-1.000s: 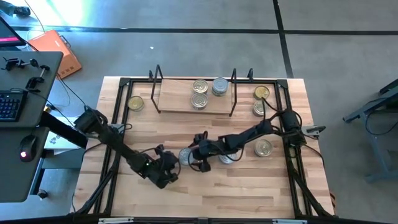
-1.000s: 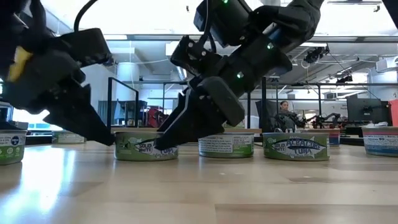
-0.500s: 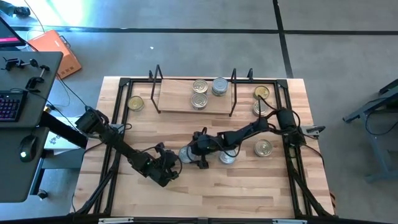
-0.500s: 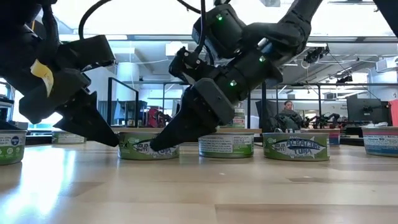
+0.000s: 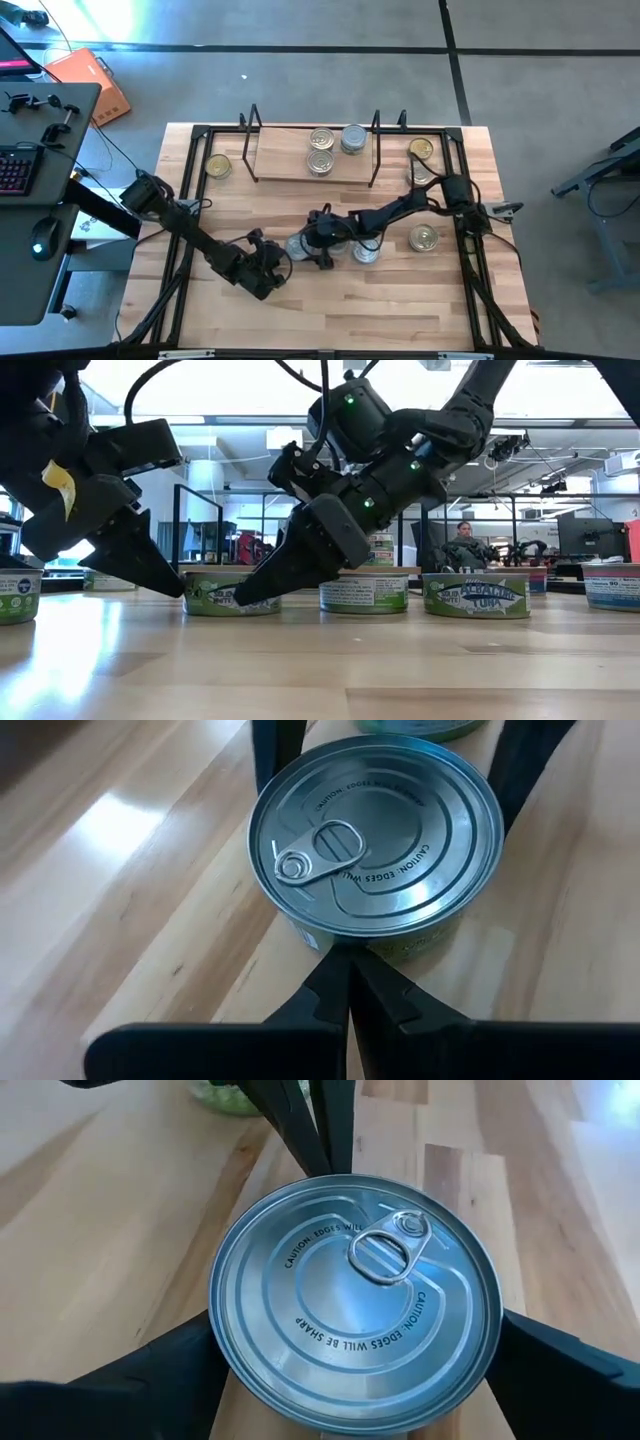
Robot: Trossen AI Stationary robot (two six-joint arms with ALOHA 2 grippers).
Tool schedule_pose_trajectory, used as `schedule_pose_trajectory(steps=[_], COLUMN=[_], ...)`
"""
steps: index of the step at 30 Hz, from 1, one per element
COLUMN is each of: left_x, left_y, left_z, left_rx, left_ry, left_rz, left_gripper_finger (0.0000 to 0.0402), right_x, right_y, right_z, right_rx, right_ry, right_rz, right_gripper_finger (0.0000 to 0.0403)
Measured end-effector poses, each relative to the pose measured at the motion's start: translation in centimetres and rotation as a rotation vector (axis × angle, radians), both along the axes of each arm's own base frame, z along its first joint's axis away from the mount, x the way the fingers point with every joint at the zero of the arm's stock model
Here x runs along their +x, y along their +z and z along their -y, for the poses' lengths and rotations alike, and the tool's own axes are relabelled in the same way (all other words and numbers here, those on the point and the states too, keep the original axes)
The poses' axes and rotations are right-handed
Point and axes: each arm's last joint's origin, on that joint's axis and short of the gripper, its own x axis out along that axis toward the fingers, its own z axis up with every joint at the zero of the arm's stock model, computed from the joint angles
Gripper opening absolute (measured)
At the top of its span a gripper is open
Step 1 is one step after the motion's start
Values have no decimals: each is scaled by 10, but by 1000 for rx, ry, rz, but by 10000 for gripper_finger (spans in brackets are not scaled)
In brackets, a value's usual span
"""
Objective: Stack canned seafood by type on shelf
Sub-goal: Put the green tuna can on the shelf
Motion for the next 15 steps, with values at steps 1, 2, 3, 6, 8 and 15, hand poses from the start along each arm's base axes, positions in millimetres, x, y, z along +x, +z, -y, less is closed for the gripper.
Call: schedule_pose_trajectory(steps=[1,2,3,6,8,15], left_x=[-2,-5,-7,-20,-33,-64], left_y=[2,6,11,27,31,52], left_z=[0,1,1,4,5,11], left_rx=[-3,-8,-10,-10,-5,-9], left_ry=[5,18,37,89,95,118], left_rz=[-12,-19,-17,-2,-41,6], left_gripper_finger=[0,0,0,0,0,0], right_x=[1,1,1,-2,-5,-4], right_y=[2,3,4,14,23,69], right_z=[0,0,1,-2,-4,-6], right_rx=[2,-2,-9,-44,-77,-97], right_ry=[-11,-25,-44,-94,-117,-116], right_rz=[5,5,3,-13,-9,18], right_gripper_finger=[356,356,356,356,355,355])
